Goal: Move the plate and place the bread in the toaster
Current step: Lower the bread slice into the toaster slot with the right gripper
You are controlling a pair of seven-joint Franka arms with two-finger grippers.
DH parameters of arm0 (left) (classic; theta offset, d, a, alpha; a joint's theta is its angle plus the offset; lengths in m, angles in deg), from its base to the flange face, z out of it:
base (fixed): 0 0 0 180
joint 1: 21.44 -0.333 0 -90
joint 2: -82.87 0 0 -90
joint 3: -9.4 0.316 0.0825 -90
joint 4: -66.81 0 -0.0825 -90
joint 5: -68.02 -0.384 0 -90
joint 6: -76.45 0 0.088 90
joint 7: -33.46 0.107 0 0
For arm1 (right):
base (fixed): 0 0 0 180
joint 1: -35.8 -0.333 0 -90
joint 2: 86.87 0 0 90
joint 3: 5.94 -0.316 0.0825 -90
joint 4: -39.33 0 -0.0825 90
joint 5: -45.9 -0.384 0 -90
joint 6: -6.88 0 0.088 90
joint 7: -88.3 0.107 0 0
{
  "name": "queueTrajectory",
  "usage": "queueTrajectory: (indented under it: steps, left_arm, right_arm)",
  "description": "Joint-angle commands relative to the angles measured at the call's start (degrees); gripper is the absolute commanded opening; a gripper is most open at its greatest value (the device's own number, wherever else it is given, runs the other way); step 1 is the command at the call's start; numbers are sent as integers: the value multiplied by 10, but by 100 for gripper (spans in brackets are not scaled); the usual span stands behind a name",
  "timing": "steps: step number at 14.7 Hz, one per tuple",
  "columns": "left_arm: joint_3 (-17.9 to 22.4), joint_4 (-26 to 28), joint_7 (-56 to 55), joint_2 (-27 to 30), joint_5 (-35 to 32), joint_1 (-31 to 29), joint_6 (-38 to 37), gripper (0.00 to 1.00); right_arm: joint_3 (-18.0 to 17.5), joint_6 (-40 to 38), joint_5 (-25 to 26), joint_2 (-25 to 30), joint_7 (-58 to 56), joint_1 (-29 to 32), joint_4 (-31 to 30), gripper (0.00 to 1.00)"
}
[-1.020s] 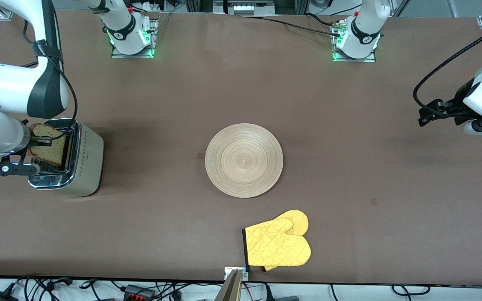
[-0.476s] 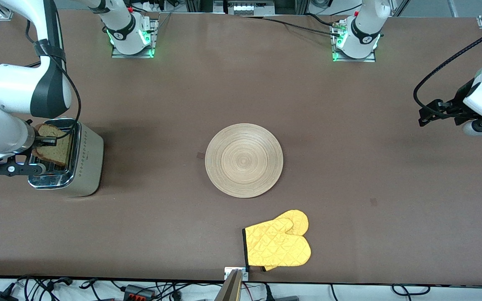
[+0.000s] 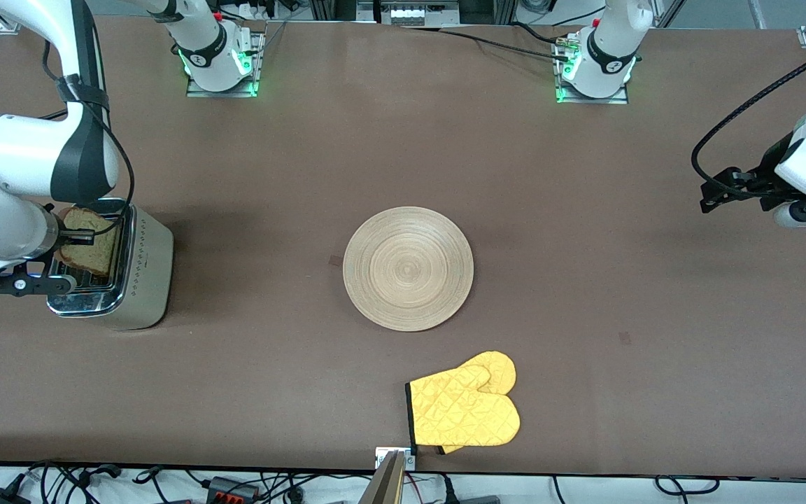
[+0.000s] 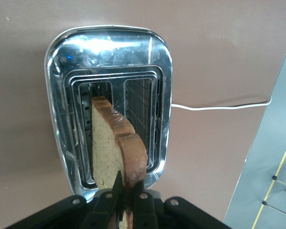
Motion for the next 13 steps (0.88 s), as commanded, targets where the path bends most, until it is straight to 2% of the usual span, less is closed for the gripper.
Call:
queueTrajectory:
  steps: [1,10,11,12,13]
  left_arm:
    - [-3,2,-5,1,-1,-5,6,100]
    - [-3,2,-5,2,-2,-5,5,100]
    - [-3,2,-5,3,-2,-5,3,100]
    - [-4,2,-4,3,-2,-5,2,100]
    - [-4,2,-5,3,-2,-5,2,100]
  right_arm:
    - [-2,9,-8,-5,-11,11,-2,0]
    - [-2,20,-11,-23,-14,14,-4,0]
    - [-2,24,-11,-23,-13,14,-3,23]
    - [-2,35,-12,-23,-4,12,-3,70]
    - [-2,38,-11,-22,-6,8,0,100]
